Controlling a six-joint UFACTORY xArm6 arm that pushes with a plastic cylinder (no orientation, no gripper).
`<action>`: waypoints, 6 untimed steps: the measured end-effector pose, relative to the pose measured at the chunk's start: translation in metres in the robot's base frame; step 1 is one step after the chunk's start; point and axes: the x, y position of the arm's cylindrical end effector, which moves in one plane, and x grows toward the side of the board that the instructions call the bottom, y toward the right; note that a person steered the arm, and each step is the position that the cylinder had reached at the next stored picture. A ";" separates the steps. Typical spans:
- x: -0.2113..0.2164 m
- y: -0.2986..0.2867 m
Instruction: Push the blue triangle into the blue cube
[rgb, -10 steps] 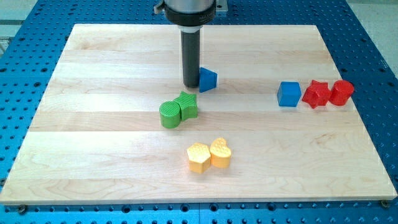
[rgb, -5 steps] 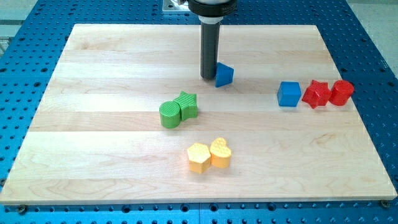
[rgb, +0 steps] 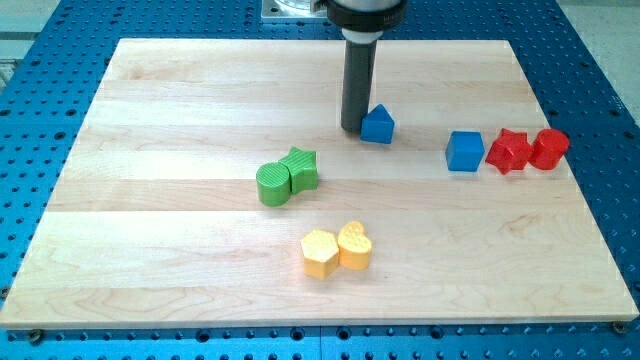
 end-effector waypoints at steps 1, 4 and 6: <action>0.029 -0.001; -0.019 0.012; -0.012 0.045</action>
